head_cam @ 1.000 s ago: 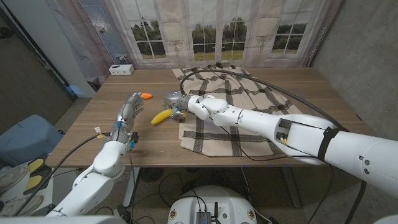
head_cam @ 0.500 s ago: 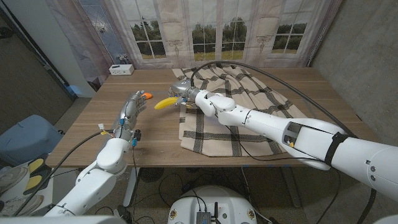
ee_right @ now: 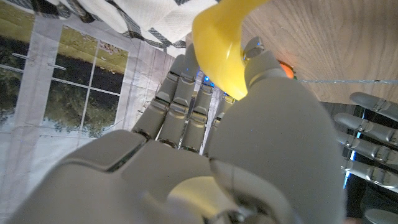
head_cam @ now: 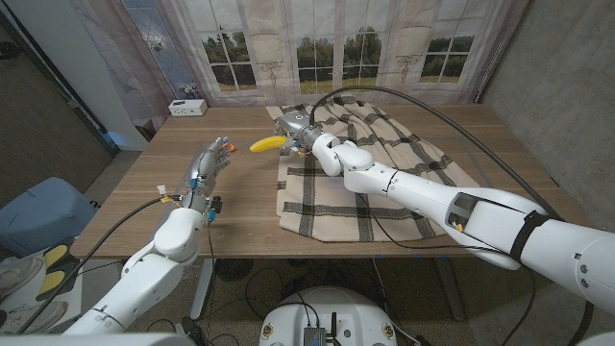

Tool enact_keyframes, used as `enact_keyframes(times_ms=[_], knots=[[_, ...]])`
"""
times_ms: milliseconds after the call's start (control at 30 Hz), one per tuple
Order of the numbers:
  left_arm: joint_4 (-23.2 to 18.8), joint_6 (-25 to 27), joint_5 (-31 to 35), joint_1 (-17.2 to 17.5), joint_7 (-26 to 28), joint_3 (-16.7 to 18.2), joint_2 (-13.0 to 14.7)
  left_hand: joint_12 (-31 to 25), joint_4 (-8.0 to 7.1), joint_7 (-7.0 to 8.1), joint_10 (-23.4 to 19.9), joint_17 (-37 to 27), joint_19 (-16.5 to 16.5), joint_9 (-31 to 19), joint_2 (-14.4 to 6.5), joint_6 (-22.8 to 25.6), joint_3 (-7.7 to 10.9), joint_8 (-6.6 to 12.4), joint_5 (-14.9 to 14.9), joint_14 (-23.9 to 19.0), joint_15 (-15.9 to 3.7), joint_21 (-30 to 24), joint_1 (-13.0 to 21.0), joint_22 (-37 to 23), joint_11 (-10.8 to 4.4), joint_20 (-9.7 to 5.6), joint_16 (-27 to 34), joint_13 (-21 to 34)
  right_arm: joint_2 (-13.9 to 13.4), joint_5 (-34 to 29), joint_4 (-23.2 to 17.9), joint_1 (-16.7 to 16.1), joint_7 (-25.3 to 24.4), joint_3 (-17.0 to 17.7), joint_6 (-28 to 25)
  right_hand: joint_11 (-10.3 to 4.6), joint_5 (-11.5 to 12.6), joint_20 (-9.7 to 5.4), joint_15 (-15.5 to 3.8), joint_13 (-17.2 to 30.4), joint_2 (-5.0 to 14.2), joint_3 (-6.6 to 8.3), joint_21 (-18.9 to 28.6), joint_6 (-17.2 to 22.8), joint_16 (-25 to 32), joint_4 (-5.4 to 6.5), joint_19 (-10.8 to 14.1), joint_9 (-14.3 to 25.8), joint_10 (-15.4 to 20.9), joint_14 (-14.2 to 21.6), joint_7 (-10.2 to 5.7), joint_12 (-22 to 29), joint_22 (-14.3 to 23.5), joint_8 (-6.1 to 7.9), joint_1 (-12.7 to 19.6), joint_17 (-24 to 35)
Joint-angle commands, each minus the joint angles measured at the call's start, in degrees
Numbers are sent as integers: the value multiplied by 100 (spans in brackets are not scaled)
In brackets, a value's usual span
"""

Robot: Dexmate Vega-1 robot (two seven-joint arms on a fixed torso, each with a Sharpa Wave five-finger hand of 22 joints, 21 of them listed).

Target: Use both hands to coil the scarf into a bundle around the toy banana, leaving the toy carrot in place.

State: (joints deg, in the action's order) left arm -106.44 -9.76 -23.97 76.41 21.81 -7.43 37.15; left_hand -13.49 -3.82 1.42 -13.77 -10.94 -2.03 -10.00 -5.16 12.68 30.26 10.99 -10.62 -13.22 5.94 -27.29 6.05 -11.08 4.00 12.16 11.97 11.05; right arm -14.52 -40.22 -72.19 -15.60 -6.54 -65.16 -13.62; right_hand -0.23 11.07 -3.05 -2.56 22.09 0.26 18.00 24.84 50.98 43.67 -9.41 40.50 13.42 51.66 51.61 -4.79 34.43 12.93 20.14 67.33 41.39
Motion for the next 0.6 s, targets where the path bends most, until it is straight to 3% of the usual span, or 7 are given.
enact_keyframes(times_ms=[33, 600], knots=[[21, 43, -15, -124, -20, -122, 50, 24, 4, -3, -67, -2, -51, -32, -13, 67, 39, -7, -46, -64, 7, 30, 13, -5, 17, 10, 1, 33, -203, -2, -321, -183, -251, 277, -693, -355, 56, 9, -1058, 354, 760, 57, 42, 882, -26, 63, -12, 5, 337, 525, 4, 18, 6, 44, 719, 24], [-207, 132, 26, 14, 61, -91, 142, 36, 3, -3, -75, -1, -67, -32, -8, 79, 43, -7, -44, -73, 13, 46, 16, -7, 23, 9, -4, 34, -367, 163, -625, -454, -520, 583, -1406, -357, 58, 12, -1057, 348, 754, 55, 100, 879, -141, 73, -34, -13, 352, 559, -9, 23, -4, 51, 719, 53]])
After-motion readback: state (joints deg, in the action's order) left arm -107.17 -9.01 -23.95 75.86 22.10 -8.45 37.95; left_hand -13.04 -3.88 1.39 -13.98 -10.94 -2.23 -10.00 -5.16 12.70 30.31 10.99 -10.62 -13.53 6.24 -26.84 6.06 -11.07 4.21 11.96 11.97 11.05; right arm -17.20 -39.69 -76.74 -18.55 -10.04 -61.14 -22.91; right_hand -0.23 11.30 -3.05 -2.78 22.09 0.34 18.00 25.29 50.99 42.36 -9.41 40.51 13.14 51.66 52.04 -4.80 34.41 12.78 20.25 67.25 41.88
